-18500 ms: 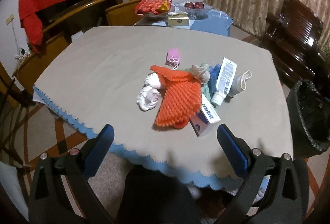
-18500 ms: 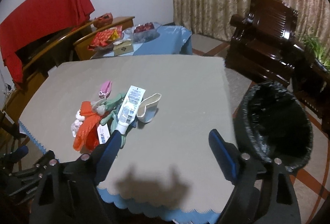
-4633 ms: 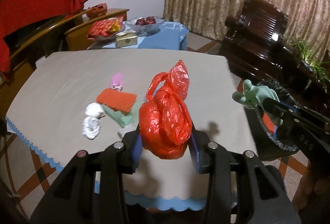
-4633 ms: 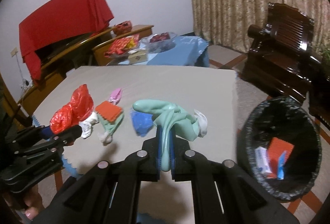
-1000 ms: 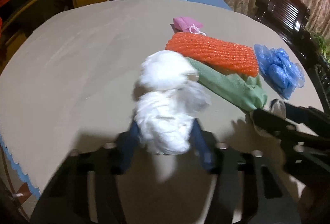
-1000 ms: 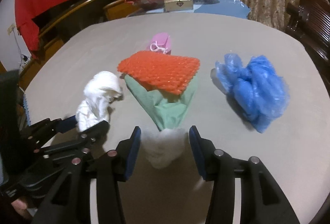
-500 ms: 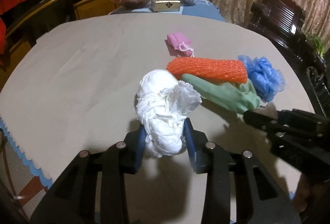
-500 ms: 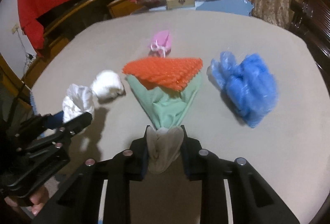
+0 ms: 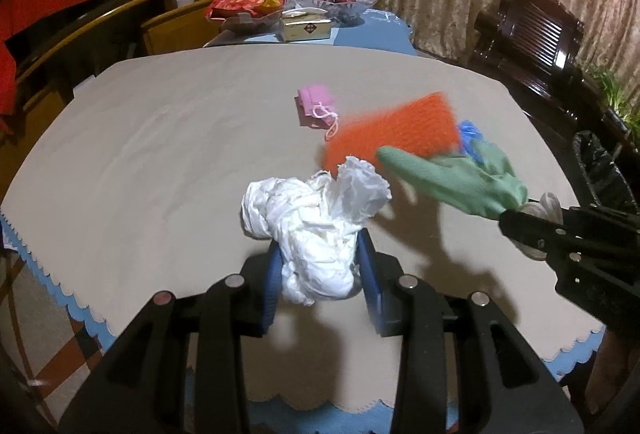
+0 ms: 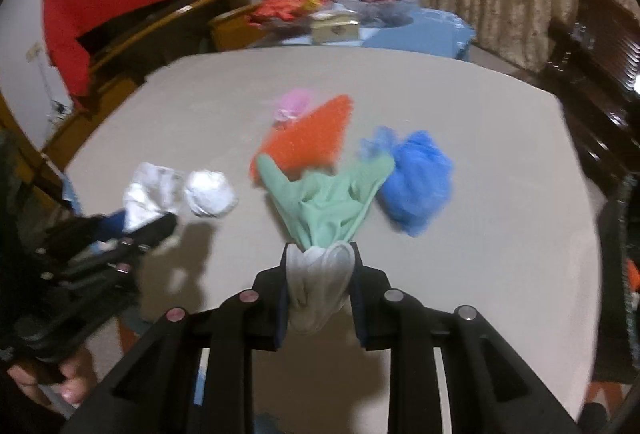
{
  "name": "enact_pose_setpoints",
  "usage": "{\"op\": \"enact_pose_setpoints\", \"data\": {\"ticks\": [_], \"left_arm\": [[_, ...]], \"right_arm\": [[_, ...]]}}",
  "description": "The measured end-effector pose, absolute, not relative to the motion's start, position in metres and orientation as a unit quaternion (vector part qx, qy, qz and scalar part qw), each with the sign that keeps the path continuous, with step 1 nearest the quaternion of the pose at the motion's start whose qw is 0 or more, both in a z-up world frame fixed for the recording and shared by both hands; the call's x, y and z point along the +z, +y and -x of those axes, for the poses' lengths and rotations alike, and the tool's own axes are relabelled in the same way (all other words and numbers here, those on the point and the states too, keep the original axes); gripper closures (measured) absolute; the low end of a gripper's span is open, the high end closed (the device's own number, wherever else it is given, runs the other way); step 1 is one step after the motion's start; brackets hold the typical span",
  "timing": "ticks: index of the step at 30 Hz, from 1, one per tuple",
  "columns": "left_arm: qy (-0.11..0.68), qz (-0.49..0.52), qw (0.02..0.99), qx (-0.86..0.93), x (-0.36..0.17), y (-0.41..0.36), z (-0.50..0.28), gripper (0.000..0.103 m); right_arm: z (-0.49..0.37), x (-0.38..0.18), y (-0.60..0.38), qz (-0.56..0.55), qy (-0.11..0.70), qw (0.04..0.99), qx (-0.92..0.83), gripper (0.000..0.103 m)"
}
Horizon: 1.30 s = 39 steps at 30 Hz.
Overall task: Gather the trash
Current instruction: 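Grasp the white crumpled bag with the left gripper while the right grasps the green glove, then carry both held items over the black bin and open both grippers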
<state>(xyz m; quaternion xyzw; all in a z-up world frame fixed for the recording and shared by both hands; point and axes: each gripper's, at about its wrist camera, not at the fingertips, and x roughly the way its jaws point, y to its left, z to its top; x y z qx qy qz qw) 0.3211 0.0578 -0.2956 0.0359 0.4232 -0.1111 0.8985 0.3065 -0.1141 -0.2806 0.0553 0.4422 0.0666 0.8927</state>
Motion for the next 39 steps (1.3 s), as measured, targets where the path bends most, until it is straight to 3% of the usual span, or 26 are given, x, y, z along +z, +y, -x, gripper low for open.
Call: {"op": "enact_pose_setpoints", "data": {"ticks": [19,39], "left_arm": [[0.404,-0.044,0.906,-0.12,-0.263,0.004,-0.294,0.069],[0.379,-0.049,0.91,-0.161,-0.216,-0.135,-0.246,0.069]], "right_arm": [[-0.259,-0.239,-0.195,-0.092,0.395,0.914,0.034,0.078],[-0.197,-0.215,-0.322,-0.115,0.362,0.924,-0.042,0.078]]}}
